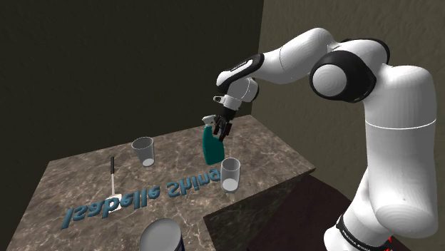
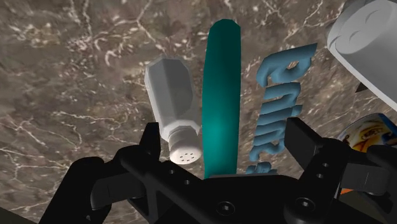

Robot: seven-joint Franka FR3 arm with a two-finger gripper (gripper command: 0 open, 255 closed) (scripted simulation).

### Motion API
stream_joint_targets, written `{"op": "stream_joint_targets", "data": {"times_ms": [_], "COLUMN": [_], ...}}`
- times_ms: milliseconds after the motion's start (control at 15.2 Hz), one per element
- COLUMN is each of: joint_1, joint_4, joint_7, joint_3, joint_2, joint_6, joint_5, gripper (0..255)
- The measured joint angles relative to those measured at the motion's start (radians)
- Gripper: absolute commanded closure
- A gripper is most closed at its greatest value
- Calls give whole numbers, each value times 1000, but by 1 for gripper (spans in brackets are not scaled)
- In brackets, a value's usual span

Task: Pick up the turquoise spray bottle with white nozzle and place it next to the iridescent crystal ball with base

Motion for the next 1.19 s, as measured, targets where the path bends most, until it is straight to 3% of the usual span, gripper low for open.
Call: {"op": "stream_joint_targets", "data": {"times_ms": [132, 198, 1188], "joint_1": [0, 0, 4], "joint_4": [0, 0, 8], "joint_7": [0, 0, 27], "joint_3": [0, 0, -8], "joint_2": [0, 0, -32], "joint_6": [1, 1, -30], "joint_5": [0, 0, -23], "gripper": [0, 255, 255]}}
